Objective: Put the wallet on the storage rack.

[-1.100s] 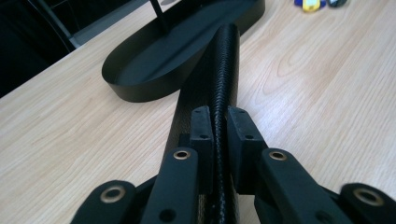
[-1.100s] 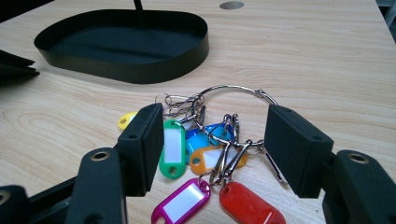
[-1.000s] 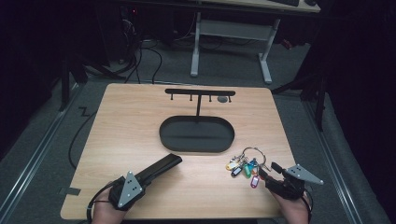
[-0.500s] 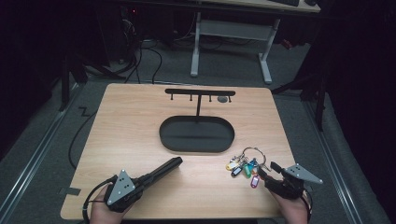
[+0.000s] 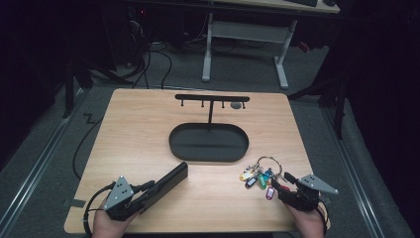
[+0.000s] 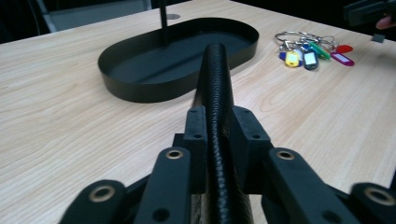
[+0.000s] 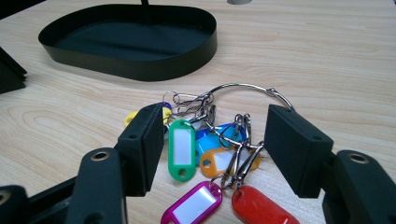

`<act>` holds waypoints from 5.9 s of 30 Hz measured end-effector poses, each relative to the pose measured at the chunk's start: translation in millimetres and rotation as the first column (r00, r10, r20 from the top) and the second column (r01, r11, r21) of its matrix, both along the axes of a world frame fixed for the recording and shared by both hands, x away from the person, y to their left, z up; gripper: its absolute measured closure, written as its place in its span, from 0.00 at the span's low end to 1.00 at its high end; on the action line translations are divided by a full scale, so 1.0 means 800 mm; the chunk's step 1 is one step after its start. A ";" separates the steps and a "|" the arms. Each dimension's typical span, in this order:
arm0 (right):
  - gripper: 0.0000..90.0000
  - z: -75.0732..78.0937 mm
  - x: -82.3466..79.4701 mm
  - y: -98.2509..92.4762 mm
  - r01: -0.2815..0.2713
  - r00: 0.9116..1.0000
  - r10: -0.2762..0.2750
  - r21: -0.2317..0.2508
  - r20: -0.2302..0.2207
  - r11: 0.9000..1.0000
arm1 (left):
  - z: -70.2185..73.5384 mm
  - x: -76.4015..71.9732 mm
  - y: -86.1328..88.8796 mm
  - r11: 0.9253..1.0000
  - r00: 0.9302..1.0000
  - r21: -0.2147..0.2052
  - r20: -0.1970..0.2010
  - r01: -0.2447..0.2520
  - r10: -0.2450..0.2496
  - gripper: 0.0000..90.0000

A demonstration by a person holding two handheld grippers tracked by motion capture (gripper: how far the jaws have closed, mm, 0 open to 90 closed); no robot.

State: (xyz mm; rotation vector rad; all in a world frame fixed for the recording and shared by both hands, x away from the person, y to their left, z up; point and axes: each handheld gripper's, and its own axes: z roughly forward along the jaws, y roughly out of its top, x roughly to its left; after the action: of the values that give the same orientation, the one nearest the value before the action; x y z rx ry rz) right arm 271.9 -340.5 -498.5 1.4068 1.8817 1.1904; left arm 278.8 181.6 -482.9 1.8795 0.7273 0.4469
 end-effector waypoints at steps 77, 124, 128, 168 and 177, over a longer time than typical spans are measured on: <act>0.48 -0.003 0.010 0.015 -0.084 0.996 0.083 -0.032 -0.039 0.996 | 0.058 0.061 -0.080 0.718 0.912 0.641 -0.409 0.270 0.022 0.70; 0.48 -0.001 -0.023 -0.020 -0.009 0.999 0.009 -0.008 -0.033 1.000 | 0.099 0.092 -0.188 0.526 0.942 0.812 -0.085 0.254 -0.323 0.81; 0.48 -0.001 -0.023 -0.022 -0.006 1.000 0.006 -0.006 -0.031 1.000 | 0.097 0.105 -0.205 0.518 0.936 0.819 -0.060 0.245 -0.348 0.81; 0.48 -0.004 -0.028 -0.031 -0.003 0.999 0.004 0.045 -0.031 0.999 | 0.048 0.217 -0.266 0.436 0.900 0.900 0.184 0.007 -0.394 0.82; 0.48 -0.006 -0.027 -0.033 0.002 0.999 0.000 0.052 -0.038 0.999 | 0.027 0.229 -0.268 0.420 0.898 0.907 0.174 0.014 -0.405 0.82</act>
State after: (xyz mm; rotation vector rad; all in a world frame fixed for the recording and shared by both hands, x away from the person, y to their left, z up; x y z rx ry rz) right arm 250.6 -367.0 -503.1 1.4673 1.8884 1.2283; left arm 462.1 -32.9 -461.0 2.7141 -0.1305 1.1627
